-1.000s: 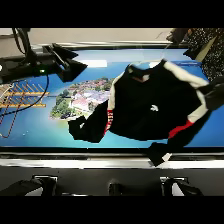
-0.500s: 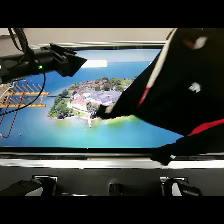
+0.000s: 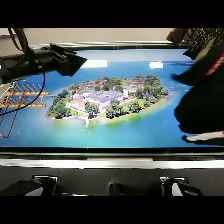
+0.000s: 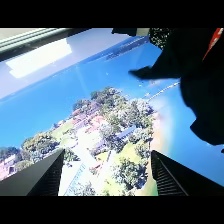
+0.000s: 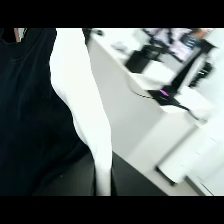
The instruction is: Fold the clothes and pants, and hang the long-sleeved shirts on hangers.
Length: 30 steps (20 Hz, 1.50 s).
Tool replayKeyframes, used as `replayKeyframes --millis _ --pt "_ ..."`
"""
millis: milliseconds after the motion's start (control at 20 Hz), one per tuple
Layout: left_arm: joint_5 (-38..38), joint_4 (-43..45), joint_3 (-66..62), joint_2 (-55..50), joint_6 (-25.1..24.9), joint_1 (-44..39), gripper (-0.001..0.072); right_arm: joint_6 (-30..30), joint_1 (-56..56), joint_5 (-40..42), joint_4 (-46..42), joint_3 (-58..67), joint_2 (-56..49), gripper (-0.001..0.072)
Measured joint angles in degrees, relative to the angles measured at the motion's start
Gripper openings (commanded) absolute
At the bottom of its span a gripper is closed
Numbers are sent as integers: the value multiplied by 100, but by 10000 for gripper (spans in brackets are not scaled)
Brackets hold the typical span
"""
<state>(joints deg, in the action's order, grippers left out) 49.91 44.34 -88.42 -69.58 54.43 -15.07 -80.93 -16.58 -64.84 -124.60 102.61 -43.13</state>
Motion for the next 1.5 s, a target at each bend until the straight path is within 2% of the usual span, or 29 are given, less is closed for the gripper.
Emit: replayKeyframes --millis 250,500,700,1500 --pt "-4 2 0 -20 4 0 616 -1003 -4 125 -1690 90 -404 35" --pt "-9 2 0 -42 9 0 616 -1690 -109 280 -2588 107 -883 37" --pt "-9 2 0 -74 9 0 614 -2133 -728 542 -2708 107 -1134 35" --pt "-9 4 0 -186 9 0 612 -2896 -2813 1499 -2223 107 -1399 37"
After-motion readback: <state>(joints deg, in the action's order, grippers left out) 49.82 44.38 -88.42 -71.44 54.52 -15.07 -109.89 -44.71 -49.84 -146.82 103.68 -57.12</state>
